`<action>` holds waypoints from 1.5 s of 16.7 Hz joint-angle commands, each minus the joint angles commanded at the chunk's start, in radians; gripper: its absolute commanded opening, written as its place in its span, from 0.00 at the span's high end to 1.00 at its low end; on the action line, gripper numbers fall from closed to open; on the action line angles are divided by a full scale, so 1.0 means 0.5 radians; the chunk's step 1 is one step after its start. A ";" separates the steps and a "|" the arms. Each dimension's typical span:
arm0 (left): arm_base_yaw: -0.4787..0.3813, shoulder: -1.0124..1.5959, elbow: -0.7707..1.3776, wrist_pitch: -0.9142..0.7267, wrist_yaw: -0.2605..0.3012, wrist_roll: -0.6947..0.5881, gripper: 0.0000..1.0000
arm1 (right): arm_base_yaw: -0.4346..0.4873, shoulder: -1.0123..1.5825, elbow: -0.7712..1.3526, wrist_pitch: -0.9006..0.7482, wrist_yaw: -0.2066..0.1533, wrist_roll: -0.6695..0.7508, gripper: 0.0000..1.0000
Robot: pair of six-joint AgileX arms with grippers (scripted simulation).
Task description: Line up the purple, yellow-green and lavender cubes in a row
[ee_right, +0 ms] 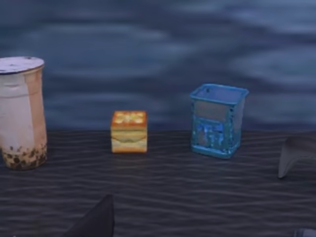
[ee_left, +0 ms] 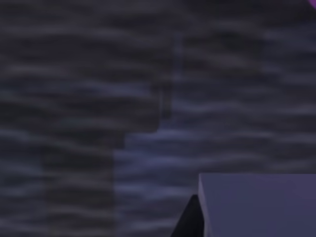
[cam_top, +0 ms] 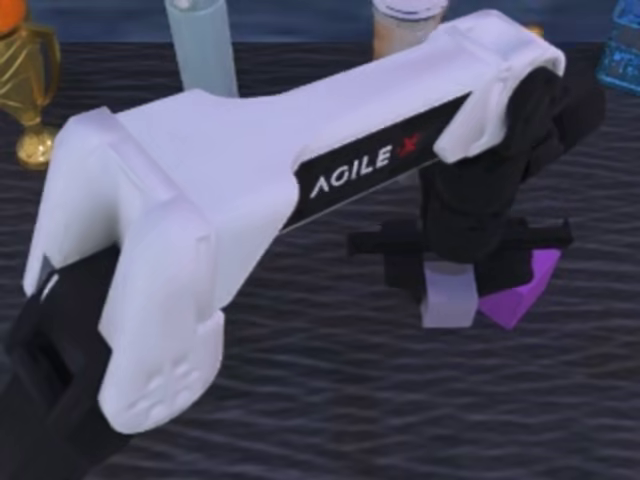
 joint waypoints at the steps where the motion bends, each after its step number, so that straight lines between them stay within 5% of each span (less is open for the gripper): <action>1: 0.000 0.002 -0.049 0.049 -0.001 0.000 1.00 | 0.000 0.000 0.000 0.000 0.000 0.000 0.00; 7: -0.006 0.033 -0.440 0.467 0.000 -0.007 1.00 | 0.000 0.000 0.000 0.000 0.000 0.000 0.00; 12: -0.008 0.037 -0.466 0.493 0.000 -0.008 1.00 | 0.000 0.000 0.000 0.000 0.000 0.000 0.00; 25: -0.008 0.037 -0.466 0.493 0.000 -0.008 0.02 | 0.000 0.000 0.000 0.000 0.000 0.000 0.00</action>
